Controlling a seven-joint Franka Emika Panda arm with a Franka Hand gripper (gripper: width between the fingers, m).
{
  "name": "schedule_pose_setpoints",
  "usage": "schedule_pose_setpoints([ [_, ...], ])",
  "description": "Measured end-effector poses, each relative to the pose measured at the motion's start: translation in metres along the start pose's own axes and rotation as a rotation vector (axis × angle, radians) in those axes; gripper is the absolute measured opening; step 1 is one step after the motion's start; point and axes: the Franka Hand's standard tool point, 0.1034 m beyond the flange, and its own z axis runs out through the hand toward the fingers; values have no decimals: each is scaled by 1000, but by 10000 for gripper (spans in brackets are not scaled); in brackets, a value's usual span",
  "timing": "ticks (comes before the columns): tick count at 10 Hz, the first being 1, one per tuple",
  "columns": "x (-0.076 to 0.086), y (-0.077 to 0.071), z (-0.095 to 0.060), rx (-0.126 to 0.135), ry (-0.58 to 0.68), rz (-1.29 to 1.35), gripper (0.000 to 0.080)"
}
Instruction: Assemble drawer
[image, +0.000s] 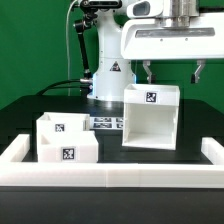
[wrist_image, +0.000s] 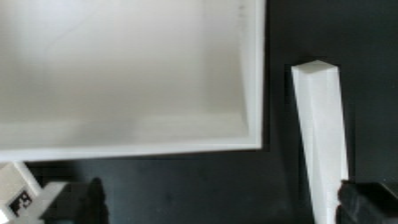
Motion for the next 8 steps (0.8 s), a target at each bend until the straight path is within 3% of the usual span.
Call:
schedule_pose_setpoints([
  [4,-36,-8,15,-4,-8,-11,649],
  [8,-48,-15,27,-6,-20,-38,649],
])
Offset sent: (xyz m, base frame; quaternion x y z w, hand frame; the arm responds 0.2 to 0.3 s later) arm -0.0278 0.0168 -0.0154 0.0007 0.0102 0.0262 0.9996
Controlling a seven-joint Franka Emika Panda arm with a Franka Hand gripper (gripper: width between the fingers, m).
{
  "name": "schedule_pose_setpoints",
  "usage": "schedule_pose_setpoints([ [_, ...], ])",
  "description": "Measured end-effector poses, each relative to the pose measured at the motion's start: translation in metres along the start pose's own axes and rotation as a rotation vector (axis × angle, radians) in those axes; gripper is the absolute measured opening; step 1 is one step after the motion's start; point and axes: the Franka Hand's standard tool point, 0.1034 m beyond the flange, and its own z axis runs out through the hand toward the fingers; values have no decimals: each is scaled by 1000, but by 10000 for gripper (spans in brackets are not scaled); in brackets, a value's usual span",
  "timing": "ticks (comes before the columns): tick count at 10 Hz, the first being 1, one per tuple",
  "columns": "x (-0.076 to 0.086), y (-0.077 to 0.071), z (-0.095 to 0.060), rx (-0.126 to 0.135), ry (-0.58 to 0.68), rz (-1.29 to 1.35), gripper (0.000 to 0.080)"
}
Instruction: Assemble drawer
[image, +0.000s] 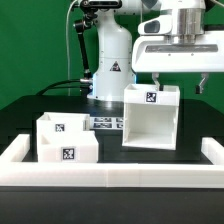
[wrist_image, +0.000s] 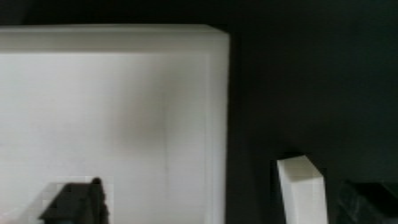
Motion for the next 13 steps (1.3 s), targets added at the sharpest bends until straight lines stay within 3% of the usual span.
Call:
schedule_pose_setpoints([
  [1,0,0,1,0,-1,0,649],
  [2,-1,0,3,0,-2,-3,521],
  [3,-2,0,6,0,-6,-3,521],
  [5,-2,0,6,0,-6,-3,246],
  [6,-2,0,6,0,-6,-3,246],
  [7,-2,0,6,0,-6,-3,61],
  [13,-1,0,6,0,-6,-3,36],
])
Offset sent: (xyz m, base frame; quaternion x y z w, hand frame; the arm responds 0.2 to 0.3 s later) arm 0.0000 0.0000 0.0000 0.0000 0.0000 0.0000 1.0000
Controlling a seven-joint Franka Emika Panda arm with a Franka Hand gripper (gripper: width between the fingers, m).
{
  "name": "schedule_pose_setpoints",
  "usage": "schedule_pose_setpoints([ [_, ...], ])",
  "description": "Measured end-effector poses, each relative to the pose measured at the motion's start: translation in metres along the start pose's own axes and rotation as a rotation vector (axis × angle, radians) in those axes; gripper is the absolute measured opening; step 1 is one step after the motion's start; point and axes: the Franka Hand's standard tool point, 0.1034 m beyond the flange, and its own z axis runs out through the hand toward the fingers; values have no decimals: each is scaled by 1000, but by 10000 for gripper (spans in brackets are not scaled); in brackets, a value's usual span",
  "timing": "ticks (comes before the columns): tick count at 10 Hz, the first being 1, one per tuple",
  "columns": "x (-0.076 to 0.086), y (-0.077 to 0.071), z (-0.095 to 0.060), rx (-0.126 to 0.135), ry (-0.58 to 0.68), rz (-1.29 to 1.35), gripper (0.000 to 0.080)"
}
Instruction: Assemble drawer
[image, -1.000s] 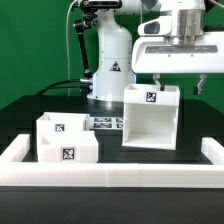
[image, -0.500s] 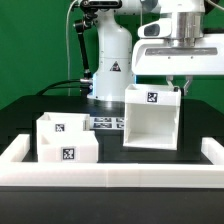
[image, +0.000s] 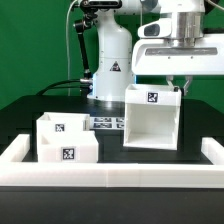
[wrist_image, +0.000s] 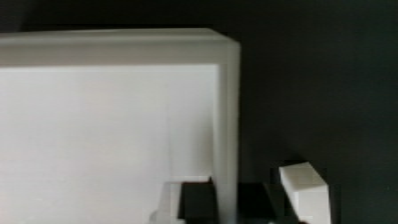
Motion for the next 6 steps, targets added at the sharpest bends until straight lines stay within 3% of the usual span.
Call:
schedule_pose_setpoints([
  [1,1,0,0,1,0,-6,36],
  [6,65,-1,-1,34,48,16,38],
])
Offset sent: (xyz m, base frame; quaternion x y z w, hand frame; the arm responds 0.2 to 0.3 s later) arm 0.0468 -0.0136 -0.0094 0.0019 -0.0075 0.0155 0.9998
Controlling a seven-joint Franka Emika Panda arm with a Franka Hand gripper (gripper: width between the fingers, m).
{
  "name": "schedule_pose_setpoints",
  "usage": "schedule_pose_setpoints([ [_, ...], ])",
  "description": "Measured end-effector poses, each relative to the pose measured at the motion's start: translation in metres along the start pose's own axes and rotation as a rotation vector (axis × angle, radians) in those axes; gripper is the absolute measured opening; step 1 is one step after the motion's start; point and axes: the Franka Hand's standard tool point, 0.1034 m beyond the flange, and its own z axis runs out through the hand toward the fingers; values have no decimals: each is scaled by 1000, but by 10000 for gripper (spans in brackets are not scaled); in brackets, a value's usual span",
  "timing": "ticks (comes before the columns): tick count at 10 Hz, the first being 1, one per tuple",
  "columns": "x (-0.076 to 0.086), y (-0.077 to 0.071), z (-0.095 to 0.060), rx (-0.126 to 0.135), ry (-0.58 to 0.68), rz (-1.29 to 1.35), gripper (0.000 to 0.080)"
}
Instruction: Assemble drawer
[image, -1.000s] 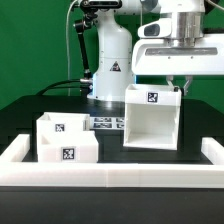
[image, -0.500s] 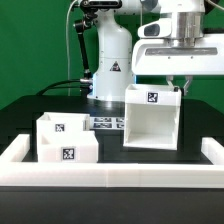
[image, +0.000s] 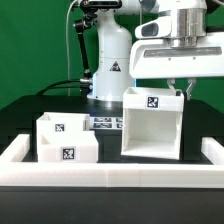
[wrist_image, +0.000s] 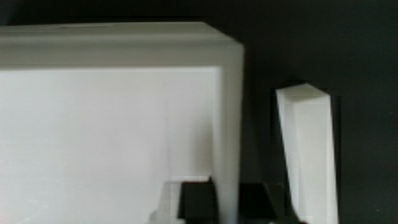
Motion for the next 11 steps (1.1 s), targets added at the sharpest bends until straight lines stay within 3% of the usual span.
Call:
schedule_pose_setpoints([
  [4,41,-11,2,22,36,75,38],
  [6,54,-14,2,33,46,135,38],
  [11,63,-12,1,47,53,182,41],
])
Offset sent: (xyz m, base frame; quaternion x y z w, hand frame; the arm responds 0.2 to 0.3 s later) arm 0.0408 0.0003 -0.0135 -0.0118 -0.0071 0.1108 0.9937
